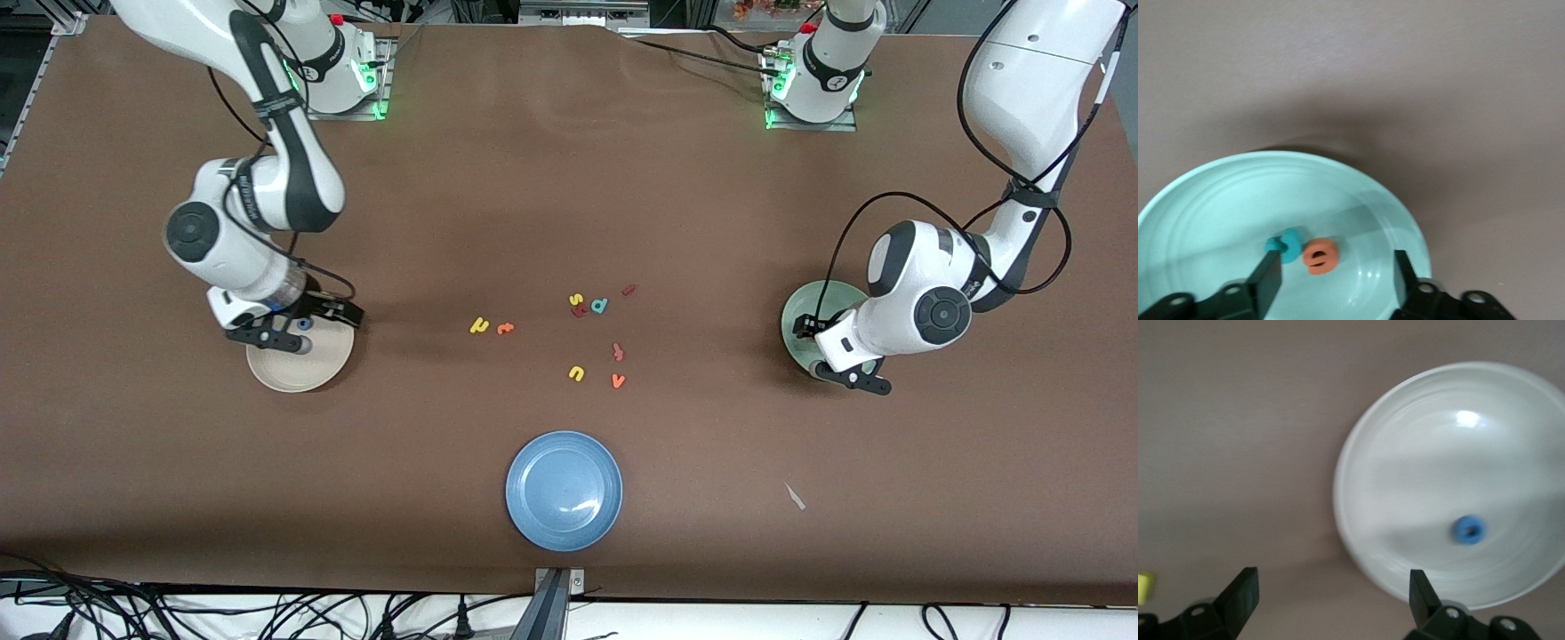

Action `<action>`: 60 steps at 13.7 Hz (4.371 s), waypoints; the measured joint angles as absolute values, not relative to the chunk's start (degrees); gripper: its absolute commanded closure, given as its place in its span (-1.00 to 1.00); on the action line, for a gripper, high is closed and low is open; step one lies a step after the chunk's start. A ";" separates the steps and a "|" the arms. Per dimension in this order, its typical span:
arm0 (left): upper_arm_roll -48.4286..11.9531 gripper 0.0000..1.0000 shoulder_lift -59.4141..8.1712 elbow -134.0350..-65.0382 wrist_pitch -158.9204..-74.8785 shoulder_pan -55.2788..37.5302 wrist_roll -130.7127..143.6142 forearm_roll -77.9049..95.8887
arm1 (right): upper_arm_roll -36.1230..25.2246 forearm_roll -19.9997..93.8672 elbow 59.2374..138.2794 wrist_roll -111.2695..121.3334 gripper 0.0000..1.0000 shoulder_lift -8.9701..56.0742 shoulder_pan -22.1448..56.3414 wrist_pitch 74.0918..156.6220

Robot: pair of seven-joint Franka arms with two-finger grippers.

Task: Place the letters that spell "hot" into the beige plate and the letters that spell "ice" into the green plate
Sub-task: 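Reach the left gripper to the pink piece while the right gripper reaches the yellow h, then grasp the pink piece with the left gripper while the right gripper grasps the h, then drop the pink piece in the green plate while the right gripper drops the h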

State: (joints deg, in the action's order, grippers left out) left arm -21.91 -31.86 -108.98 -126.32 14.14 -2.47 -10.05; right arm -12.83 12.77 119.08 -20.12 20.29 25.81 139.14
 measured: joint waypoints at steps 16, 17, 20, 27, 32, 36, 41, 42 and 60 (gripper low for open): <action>-35.52 -0.31 -34.52 -109.54 -131.30 -6.49 17.99 -13.10 | -9.80 12.78 103.91 -70.88 -1.00 35.34 38.60 139.12; -35.28 -0.08 -35.79 -109.55 -133.74 -6.94 18.02 -15.90 | -9.80 12.78 103.30 -71.70 -1.00 36.08 38.73 139.13; -34.75 -0.04 -39.05 -109.48 -137.38 -6.91 18.01 -20.58 | -9.80 12.78 102.47 -72.93 -1.00 37.25 39.14 139.13; -34.49 0.28 -39.72 -109.38 -137.58 -6.90 17.91 -24.57 | -9.80 12.78 102.07 -74.13 -0.98 38.06 39.82 139.36; -34.40 0.71 -40.41 -109.38 -137.58 -6.90 17.91 -25.02 | -9.80 12.78 102.07 -74.18 -0.92 38.64 40.57 139.88; -34.33 1.00 -40.42 -108.69 -137.58 -6.79 17.91 -25.66 | -9.80 12.78 102.04 -74.21 -0.74 39.25 40.96 140.38; -34.82 1.00 -38.91 -105.88 -134.03 -2.81 17.84 -25.69 | -9.80 12.78 102.00 -74.20 -0.24 39.44 41.15 140.62; -35.57 1.00 -37.98 -105.63 -131.76 -0.89 17.79 -25.69 | -9.80 12.78 101.93 -74.20 -0.20 39.43 41.18 140.71; -38.34 -1.00 -32.82 -112.29 -123.18 30.47 -10.93 -25.70 | -10.09 12.69 100.80 -71.64 0.71 39.43 41.36 139.34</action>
State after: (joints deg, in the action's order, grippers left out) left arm -38.34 -32.82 -112.29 -123.18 30.47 -10.93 -25.70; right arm -10.09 12.69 100.80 -71.64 39.43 41.36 139.34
